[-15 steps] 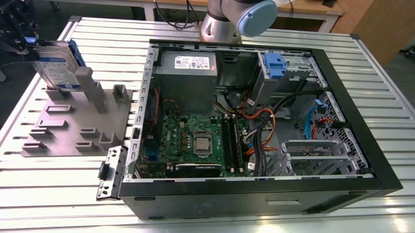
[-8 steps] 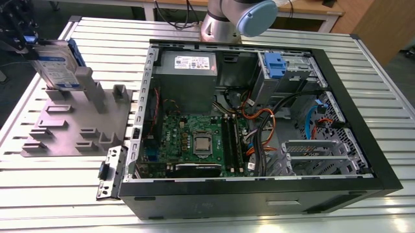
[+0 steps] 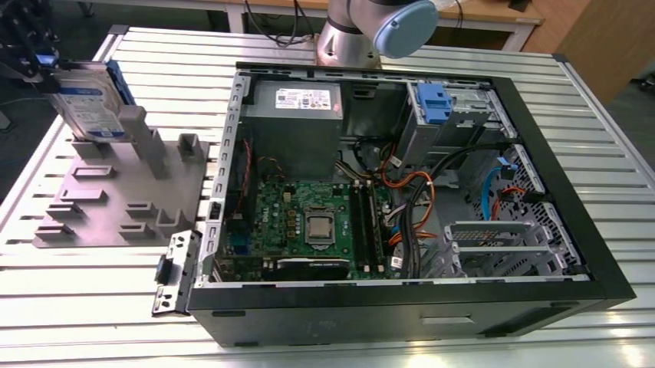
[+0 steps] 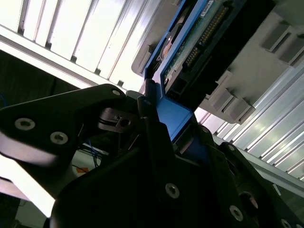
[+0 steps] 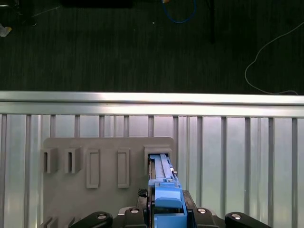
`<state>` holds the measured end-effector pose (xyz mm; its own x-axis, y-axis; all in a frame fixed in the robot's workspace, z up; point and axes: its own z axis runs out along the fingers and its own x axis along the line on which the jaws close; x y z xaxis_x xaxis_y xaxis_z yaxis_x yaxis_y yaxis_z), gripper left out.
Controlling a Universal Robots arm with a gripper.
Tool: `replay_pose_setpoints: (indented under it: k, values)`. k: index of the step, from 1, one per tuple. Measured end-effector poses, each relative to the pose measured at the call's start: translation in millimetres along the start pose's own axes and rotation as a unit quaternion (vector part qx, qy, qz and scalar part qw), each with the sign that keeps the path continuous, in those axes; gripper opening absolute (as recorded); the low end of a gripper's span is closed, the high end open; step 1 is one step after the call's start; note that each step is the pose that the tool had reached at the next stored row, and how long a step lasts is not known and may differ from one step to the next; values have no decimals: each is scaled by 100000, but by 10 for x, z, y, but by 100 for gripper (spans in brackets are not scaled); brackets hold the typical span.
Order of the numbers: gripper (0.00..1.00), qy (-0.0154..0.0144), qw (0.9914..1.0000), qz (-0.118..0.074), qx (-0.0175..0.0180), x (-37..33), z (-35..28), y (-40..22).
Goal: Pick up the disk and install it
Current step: 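Pick up the disk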
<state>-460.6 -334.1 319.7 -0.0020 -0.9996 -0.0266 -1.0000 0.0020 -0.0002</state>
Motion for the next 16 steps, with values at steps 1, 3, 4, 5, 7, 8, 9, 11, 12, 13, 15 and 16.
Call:
replay_pose_setpoints:
  k: [1, 3, 4, 5, 7, 8, 9, 11, 12, 13, 15, 16]
  values:
    - [36, 0, 100000, 0, 2, 0, -4, 0]
    - [36, 0, 100000, 0, 3, 0, -12, 0]
    - [36, 1, 100000, 0, 1, 0, -17, 0]
    - [36, 2, 100000, -1, 1, -1, -21, 0]
    - [36, 0, 100000, -2, 2, -1, -30, 0]
    - [36, -1, 100000, -1, 5, -1, -34, 0]
    - [36, -2, 100000, -3, 8, -1, -38, 0]
    - [36, 0, 100000, -1, 0, -1, -44, 0]
    - [36, -2, 100000, -1, 5, -1, -45, 0]
    - [36, -1, 100000, -2, 4, -1, -50, 0]
    - [36, 0, 100000, 0, 2, -1, -54, 0]
    - [36, -1, 100000, 0, 3, -2, -55, 0]
